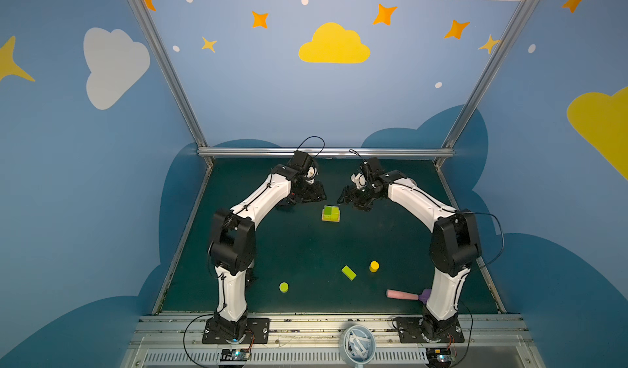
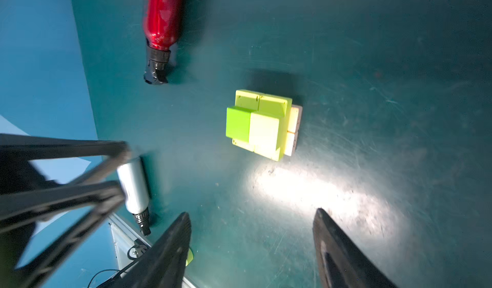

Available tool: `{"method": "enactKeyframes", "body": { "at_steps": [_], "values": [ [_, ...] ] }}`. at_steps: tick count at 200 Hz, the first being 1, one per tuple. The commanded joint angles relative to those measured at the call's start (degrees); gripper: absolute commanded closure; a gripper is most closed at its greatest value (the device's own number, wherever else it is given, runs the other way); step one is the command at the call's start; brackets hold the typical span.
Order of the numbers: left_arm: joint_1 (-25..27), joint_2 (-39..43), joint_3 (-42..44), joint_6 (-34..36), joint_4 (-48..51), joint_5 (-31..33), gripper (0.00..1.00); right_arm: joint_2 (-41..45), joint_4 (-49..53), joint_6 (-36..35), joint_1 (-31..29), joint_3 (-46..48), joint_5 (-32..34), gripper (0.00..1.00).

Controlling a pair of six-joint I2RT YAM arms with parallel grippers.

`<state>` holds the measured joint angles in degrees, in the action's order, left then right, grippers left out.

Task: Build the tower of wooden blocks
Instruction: 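Raise both grippers away from the stack, then swing the left gripper toward the lime-green block while the right gripper withdraws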

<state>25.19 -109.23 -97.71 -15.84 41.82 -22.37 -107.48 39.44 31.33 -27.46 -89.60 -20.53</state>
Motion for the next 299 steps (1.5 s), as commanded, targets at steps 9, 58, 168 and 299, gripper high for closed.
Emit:
{"method": "enactKeyframes", "body": {
  "at_steps": [9,58,168,299],
  "values": [
    [3.2,6.6,4.5,5.1,1.4,3.7,0.50,5.8,-1.6,1.4,0.2,4.7,2.8,0.28],
    [10.2,16.8,13.0,8.8,3.5,9.0,0.49,14.3,-6.4,2.5,0.7,8.3,6.6,0.27],
    [25.9,26.7,28.7,5.7,-1.6,20.1,0.40,26.4,-21.2,3.3,2.0,25.9,7.7,0.20],
    [41.5,6.5,20.6,-0.6,6.6,41.6,0.36,39.0,-25.2,5.0,9.5,36.2,3.6,0.16]
  ]
}}
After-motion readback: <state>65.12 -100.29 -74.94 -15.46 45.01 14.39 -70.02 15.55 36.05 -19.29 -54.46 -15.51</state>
